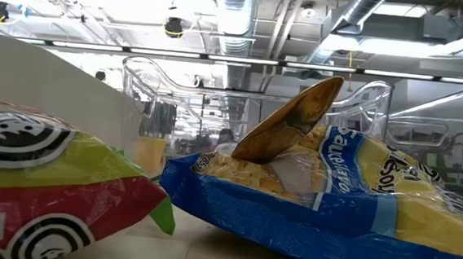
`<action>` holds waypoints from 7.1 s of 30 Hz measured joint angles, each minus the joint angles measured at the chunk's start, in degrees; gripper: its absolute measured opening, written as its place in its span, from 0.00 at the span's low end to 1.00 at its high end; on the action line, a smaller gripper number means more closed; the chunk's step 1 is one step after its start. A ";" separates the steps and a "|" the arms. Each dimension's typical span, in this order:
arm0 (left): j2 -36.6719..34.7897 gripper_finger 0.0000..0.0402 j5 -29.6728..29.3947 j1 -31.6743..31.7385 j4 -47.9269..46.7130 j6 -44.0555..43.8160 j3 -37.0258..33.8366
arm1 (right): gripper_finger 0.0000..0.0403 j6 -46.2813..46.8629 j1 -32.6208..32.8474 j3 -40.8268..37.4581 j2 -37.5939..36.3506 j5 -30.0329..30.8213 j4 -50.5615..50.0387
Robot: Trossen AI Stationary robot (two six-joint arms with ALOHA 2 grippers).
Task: Pick & Place Food Item
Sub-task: Put the white seasoning bottle into the right transparent bin
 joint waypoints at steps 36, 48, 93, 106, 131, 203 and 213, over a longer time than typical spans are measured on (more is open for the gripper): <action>7.83 0.85 -19.69 -2.52 43.07 16.87 0.00 | 0.47 7.01 -0.22 -0.09 0.33 15.22 29.43; 9.03 0.85 -20.42 -2.13 50.55 15.60 -0.02 | 0.47 5.39 0.03 0.00 -1.25 15.33 34.31; 8.78 0.48 -20.30 -1.92 56.28 16.13 -0.02 | 0.58 3.46 -1.56 -0.02 -1.82 15.13 41.16; 1.32 0.48 -18.85 -1.92 26.35 8.89 -0.02 | 0.65 3.45 -4.72 0.05 -6.50 15.28 35.31; 17.14 0.48 -3.42 -1.20 18.65 -3.94 -0.02 | 0.65 2.59 -3.41 0.04 -3.67 5.58 10.14; 3.13 0.77 -10.34 1.88 -0.67 -0.77 0.02 | 0.47 4.67 -0.06 -0.02 1.57 2.51 -10.23; -6.99 0.69 -19.20 2.78 -1.37 3.87 0.02 | 0.47 18.12 6.46 -3.34 -5.97 12.28 -10.09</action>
